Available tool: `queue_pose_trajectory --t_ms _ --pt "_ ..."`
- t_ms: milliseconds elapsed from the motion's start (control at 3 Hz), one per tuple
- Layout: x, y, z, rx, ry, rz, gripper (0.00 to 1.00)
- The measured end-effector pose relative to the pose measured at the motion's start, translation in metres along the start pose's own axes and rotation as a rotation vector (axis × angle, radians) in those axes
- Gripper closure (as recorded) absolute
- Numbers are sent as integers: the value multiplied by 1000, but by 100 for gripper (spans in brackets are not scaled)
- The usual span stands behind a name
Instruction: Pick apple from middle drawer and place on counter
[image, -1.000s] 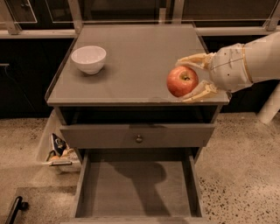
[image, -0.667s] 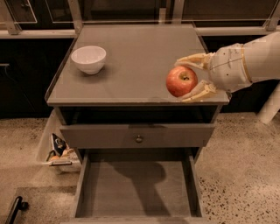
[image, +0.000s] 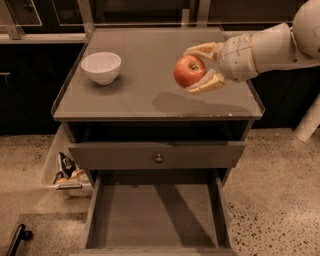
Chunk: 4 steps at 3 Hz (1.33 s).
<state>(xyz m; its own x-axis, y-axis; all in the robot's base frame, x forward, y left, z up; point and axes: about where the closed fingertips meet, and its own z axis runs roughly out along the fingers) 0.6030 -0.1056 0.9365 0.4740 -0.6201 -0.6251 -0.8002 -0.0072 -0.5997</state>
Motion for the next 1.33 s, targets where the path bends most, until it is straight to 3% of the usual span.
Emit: queue_pose_trajectory --t_ms 333,667,1000,1333 --pt "14 -29 25 -5 -79 51 100" --pt "40 -32 44 -71 -35 136 100" --pt "77 -25 49 -117 71 237 100" --pt "102 -22 54 -139 126 301 100"
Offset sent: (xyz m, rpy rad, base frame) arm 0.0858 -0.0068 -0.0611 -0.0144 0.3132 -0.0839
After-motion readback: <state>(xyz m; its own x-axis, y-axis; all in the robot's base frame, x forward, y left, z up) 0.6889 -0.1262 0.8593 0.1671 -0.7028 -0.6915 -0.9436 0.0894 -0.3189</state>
